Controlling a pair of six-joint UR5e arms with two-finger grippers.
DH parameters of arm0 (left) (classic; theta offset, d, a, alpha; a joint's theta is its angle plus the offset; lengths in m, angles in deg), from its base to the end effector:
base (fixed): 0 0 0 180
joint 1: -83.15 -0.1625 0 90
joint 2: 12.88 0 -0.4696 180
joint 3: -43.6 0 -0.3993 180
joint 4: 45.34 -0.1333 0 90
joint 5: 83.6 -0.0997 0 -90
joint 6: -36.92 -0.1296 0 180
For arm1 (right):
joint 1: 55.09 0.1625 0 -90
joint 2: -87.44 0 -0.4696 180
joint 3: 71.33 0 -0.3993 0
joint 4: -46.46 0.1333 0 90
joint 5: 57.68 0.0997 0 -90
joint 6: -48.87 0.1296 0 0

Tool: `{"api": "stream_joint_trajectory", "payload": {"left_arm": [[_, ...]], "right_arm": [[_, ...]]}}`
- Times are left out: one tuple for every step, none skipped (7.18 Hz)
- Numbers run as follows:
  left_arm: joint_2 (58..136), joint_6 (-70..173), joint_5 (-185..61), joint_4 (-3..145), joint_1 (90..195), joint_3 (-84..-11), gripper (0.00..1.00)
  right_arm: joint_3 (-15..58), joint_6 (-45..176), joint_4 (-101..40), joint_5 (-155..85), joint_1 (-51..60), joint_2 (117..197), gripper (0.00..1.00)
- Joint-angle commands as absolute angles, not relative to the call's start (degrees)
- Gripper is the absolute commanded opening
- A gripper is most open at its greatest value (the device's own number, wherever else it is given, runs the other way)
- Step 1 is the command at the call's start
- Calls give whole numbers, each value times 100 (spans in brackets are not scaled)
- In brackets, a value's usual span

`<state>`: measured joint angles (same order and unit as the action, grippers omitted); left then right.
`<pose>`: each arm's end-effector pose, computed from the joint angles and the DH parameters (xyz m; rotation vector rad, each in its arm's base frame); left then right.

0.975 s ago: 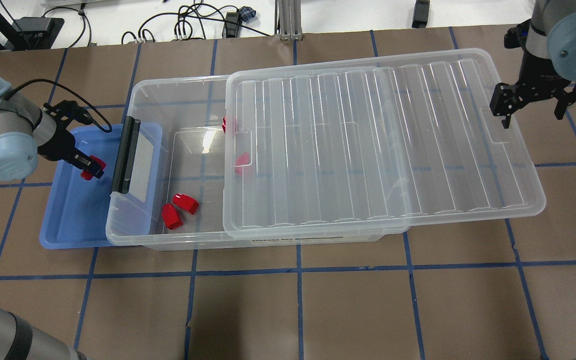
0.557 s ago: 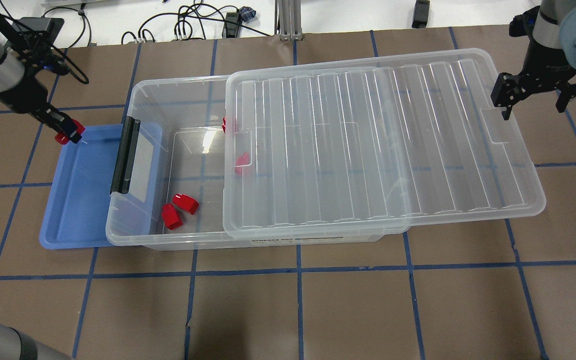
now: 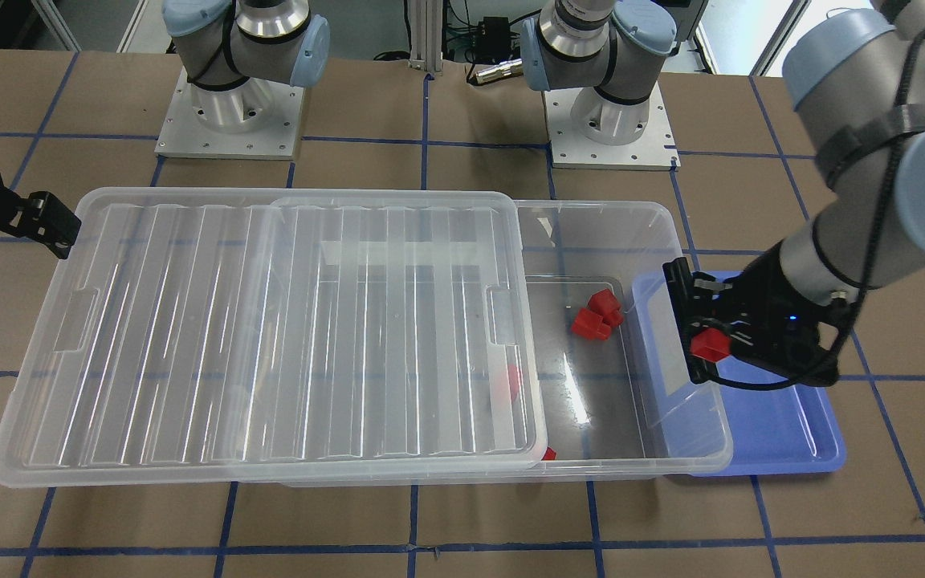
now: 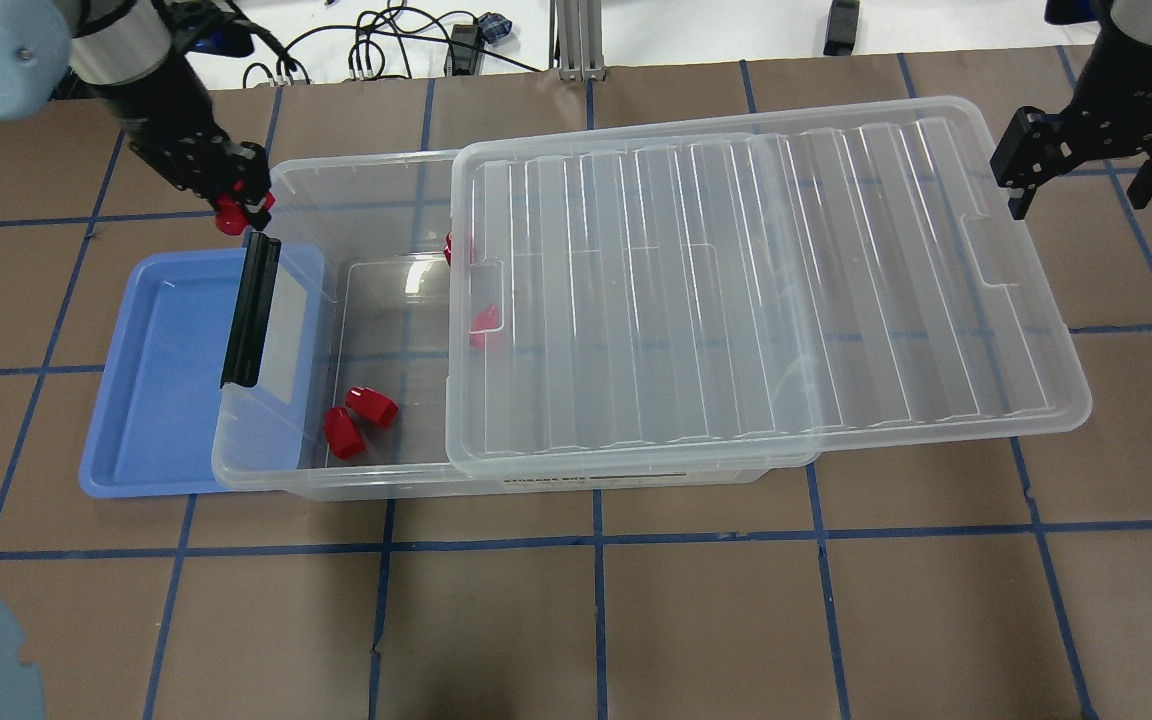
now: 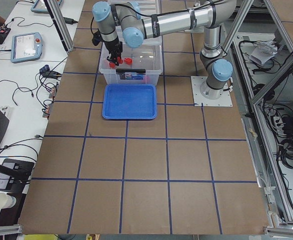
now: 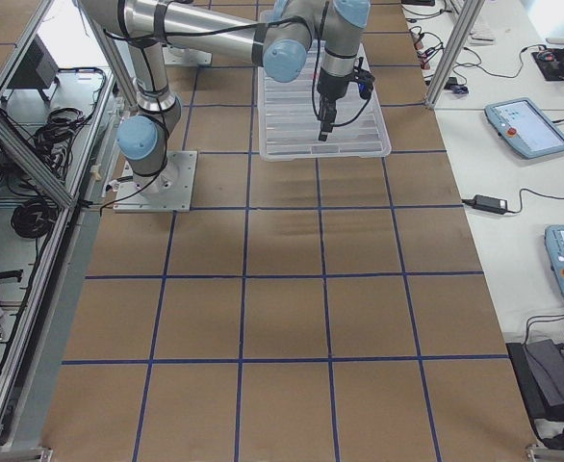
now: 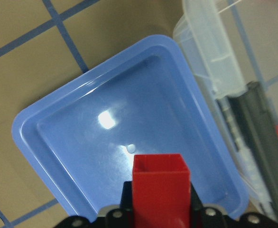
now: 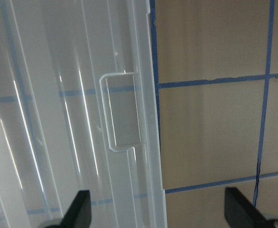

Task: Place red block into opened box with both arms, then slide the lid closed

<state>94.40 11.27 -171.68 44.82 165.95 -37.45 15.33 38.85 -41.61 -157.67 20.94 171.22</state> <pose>-0.0596 -0.6265 0.4102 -0.4869 -3.0219 -0.2034 -0.0224 -0.5492 0.4737 -0.0919 -2.9820 -0.1768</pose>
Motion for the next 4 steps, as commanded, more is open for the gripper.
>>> {"api": "stream_joint_trajectory", "payload": {"left_arm": [[9443,2124,-17132,3891,17050,-4286,0],[9374,2145,-17141,3607,17147,-4558,0],[9347,2198,-17132,3230,17165,-4892,0],[9468,2363,-17123,2557,17192,-5226,0]], "right_arm": [[1585,3877,-4020,-15770,2050,17146,100],[1586,3877,-4029,-15796,2033,17155,100],[1586,3877,-4099,-15814,2024,17146,100],[1595,3894,-4082,-15823,2032,17155,100]]}}
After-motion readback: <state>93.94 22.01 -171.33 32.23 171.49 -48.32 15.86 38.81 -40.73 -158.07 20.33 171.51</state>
